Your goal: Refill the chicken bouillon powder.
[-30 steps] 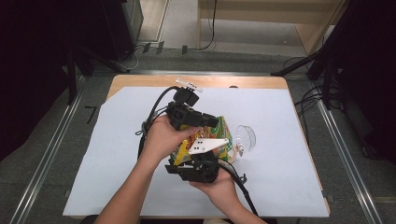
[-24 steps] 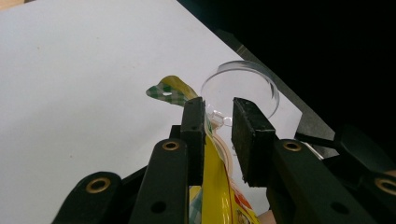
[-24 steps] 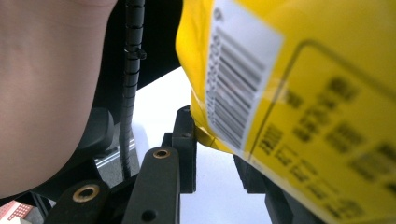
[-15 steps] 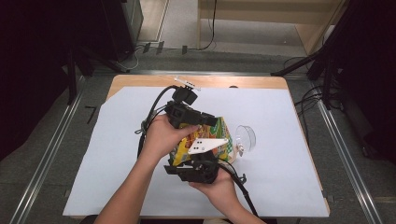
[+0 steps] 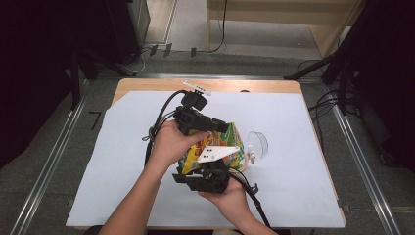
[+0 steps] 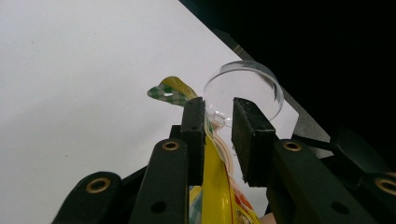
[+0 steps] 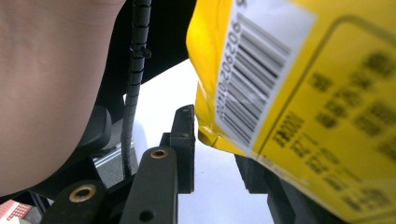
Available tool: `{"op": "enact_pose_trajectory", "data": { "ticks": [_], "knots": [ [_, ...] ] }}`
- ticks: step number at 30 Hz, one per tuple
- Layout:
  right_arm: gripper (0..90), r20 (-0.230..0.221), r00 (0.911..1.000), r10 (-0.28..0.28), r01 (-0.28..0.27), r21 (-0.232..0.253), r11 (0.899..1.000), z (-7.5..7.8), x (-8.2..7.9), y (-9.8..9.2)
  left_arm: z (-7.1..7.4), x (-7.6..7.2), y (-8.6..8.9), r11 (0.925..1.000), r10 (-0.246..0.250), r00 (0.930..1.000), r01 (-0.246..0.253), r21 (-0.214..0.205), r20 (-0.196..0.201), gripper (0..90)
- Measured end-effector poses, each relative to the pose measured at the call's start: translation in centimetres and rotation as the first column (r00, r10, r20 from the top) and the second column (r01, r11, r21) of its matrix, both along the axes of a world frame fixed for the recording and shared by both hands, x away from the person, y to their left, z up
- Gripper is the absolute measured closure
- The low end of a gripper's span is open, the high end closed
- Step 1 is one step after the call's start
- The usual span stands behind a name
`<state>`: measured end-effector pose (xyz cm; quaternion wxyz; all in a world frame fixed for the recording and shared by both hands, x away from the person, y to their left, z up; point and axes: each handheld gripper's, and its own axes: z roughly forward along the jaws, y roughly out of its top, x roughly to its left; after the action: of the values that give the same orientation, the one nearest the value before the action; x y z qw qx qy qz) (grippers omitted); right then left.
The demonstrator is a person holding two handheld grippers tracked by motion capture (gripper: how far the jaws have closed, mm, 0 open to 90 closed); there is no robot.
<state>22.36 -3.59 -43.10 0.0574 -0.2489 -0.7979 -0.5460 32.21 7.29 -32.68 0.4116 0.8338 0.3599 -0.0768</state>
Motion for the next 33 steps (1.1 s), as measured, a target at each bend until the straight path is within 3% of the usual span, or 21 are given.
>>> {"op": "enact_pose_trajectory", "data": {
  "ticks": [33],
  "knots": [
    [72.5, 0.005, 1.0000, 0.006, -0.006, -0.002, 1.000, 0.09, 0.33, 0.03, 0.23, -0.02, -0.09, 0.9999, 0.001, 0.9998, -0.001, 0.012, 0.021, 74.7]
  ]
}}
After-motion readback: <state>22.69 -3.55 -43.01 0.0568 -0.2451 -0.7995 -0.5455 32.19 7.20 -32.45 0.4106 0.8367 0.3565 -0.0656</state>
